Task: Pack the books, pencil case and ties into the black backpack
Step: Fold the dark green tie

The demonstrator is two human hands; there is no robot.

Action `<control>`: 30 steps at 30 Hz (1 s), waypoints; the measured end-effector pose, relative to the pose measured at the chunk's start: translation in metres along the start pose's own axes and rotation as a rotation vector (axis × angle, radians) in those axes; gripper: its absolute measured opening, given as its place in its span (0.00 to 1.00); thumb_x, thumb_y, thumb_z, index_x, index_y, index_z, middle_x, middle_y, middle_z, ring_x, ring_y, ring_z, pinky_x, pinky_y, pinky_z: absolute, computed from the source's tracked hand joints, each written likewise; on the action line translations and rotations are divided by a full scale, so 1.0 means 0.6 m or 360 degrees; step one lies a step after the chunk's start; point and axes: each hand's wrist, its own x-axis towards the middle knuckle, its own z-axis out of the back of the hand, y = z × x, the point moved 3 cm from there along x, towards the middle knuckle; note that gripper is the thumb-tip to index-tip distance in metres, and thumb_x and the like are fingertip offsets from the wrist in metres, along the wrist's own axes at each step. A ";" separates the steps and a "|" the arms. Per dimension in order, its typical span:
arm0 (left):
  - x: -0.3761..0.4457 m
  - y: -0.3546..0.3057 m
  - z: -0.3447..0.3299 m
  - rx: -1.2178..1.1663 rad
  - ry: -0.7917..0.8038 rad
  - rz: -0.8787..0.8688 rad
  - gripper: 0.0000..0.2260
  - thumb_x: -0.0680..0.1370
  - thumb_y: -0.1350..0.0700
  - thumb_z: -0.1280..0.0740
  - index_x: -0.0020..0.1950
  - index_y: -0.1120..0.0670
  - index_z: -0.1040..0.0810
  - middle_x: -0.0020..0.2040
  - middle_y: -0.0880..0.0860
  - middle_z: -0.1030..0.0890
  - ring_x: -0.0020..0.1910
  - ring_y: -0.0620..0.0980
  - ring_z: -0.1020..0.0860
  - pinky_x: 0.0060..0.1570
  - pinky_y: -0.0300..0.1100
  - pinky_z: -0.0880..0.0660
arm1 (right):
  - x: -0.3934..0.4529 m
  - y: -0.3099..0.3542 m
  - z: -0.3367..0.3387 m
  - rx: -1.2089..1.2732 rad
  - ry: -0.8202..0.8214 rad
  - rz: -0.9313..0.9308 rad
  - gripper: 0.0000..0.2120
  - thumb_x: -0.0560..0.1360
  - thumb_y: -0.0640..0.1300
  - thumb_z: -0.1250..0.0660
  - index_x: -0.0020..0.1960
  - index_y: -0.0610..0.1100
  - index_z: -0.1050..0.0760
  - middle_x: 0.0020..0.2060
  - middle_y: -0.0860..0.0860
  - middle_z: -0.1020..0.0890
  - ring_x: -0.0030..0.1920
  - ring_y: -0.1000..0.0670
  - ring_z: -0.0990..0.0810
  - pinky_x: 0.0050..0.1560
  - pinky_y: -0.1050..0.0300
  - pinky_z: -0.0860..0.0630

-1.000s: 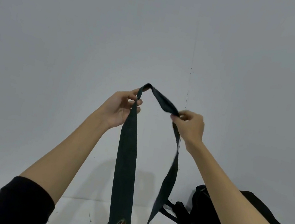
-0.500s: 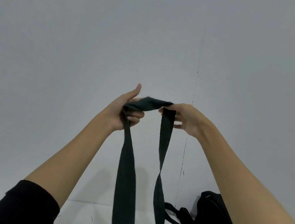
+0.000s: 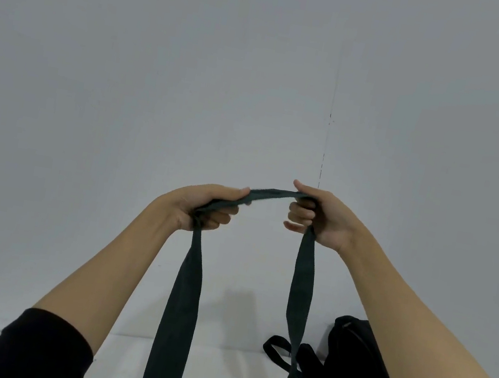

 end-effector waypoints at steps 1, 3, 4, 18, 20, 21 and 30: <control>0.004 -0.001 -0.002 -0.0121 0.0001 -0.0077 0.09 0.72 0.49 0.33 0.35 0.51 0.20 0.27 0.46 0.36 0.23 0.41 0.39 0.22 0.31 0.44 | 0.003 -0.001 -0.001 -0.0181 -0.0096 0.0010 0.20 0.75 0.54 0.34 0.31 0.47 0.38 0.24 0.51 0.33 0.27 0.51 0.36 0.44 0.57 0.30; 0.015 -0.008 -0.008 -0.0333 -0.0022 -0.0254 0.09 0.75 0.52 0.35 0.41 0.51 0.17 0.34 0.47 0.27 0.30 0.43 0.29 0.31 0.33 0.32 | 0.003 -0.003 -0.007 -0.0570 -0.0280 0.0135 0.18 0.74 0.60 0.35 0.36 0.45 0.28 0.31 0.50 0.23 0.33 0.50 0.25 0.47 0.56 0.29; 0.019 -0.013 -0.012 -0.0381 -0.0043 -0.0333 0.09 0.78 0.53 0.37 0.45 0.52 0.18 0.40 0.47 0.22 0.38 0.45 0.23 0.39 0.35 0.27 | 0.002 -0.004 -0.009 -0.0612 -0.0341 0.0238 0.20 0.72 0.63 0.35 0.41 0.45 0.25 0.36 0.51 0.20 0.37 0.51 0.22 0.49 0.55 0.29; 0.049 -0.062 -0.029 0.0189 -0.0353 -0.0621 0.10 0.78 0.53 0.33 0.58 0.51 0.19 0.54 0.48 0.17 0.58 0.48 0.22 0.64 0.50 0.30 | -0.001 0.021 -0.054 -0.0484 -0.0346 0.0378 0.23 0.76 0.59 0.38 0.51 0.39 0.21 0.38 0.50 0.19 0.32 0.53 0.23 0.35 0.61 0.27; 0.047 -0.065 -0.030 0.0158 -0.0354 -0.0631 0.09 0.78 0.56 0.34 0.56 0.54 0.19 0.49 0.50 0.16 0.49 0.49 0.19 0.55 0.45 0.24 | -0.001 0.019 -0.059 -0.0516 -0.0296 0.0397 0.14 0.76 0.51 0.34 0.49 0.39 0.21 0.40 0.49 0.19 0.35 0.52 0.23 0.36 0.61 0.27; 0.046 -0.066 -0.031 0.0152 -0.0376 -0.0651 0.09 0.79 0.57 0.35 0.56 0.56 0.19 0.47 0.52 0.17 0.46 0.49 0.19 0.51 0.44 0.22 | -0.001 0.020 -0.060 -0.0518 -0.0318 0.0414 0.11 0.76 0.48 0.33 0.47 0.40 0.21 0.40 0.49 0.19 0.35 0.52 0.23 0.36 0.61 0.28; 0.035 -0.063 -0.029 0.0246 -0.0113 -0.0631 0.14 0.80 0.63 0.40 0.65 0.55 0.25 0.55 0.49 0.19 0.52 0.46 0.20 0.52 0.37 0.23 | -0.008 0.032 -0.057 -0.0195 -0.0635 0.0557 0.11 0.73 0.42 0.29 0.34 0.41 0.25 0.37 0.47 0.20 0.40 0.50 0.21 0.42 0.59 0.25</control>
